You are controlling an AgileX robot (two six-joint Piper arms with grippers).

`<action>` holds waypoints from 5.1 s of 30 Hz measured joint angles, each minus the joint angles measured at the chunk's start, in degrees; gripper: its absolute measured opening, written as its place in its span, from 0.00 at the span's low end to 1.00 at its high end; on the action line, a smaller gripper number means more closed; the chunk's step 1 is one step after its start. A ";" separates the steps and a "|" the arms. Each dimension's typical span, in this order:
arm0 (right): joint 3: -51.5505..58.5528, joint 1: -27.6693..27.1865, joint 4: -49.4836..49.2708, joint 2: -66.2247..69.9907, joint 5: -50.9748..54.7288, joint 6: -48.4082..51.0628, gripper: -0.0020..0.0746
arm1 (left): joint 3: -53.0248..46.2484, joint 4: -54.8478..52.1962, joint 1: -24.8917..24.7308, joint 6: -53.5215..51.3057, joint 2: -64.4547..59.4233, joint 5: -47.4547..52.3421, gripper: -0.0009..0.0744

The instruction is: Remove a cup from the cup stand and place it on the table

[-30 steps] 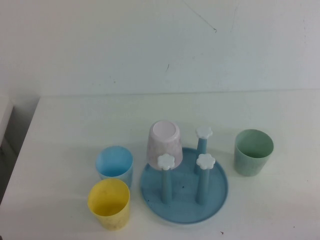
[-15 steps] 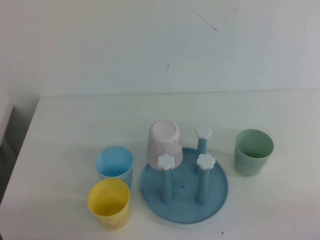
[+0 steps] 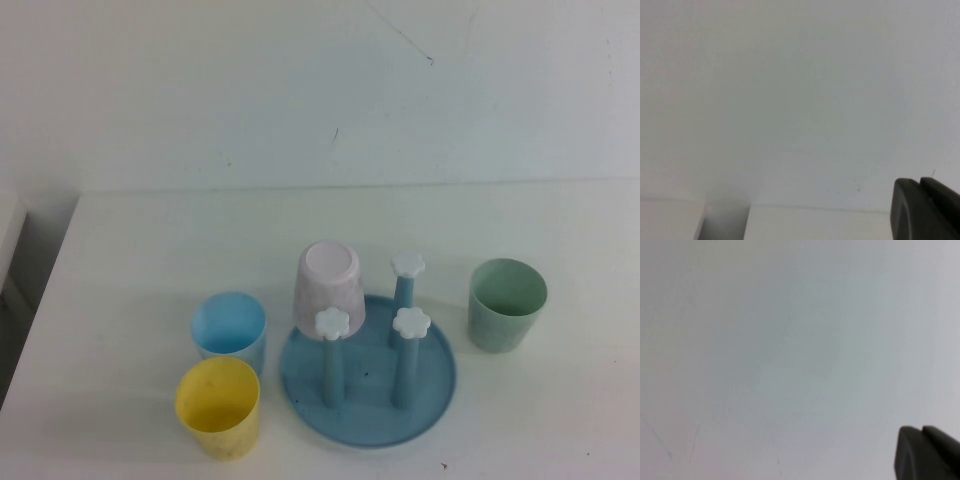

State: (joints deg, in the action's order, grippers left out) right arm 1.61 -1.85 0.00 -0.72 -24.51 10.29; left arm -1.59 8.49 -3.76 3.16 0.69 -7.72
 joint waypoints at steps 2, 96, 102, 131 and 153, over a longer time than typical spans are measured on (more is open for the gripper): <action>0.00 0.00 0.00 0.00 -3.19 0.09 0.02 | 0.00 0.13 0.00 -0.10 0.00 -0.42 0.01; -21.40 0.00 -15.18 25.06 59.43 28.12 0.02 | 98.17 4.09 -26.21 -19.21 -110.51 67.40 0.77; -21.40 0.00 -15.54 25.06 59.43 28.12 0.02 | 98.27 3.96 -26.21 -19.21 -111.18 66.39 0.73; -21.40 0.00 -15.77 25.06 58.19 28.12 0.02 | 115.81 2.49 -26.21 -16.56 -111.06 78.71 0.72; -29.96 0.00 -92.37 25.06 58.91 71.78 0.28 | 125.04 46.63 -26.21 -21.59 -102.77 79.98 0.72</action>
State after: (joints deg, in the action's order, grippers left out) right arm -28.35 -1.85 -92.37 24.34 34.41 82.07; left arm 123.46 55.12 -29.98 -18.43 -102.08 72.26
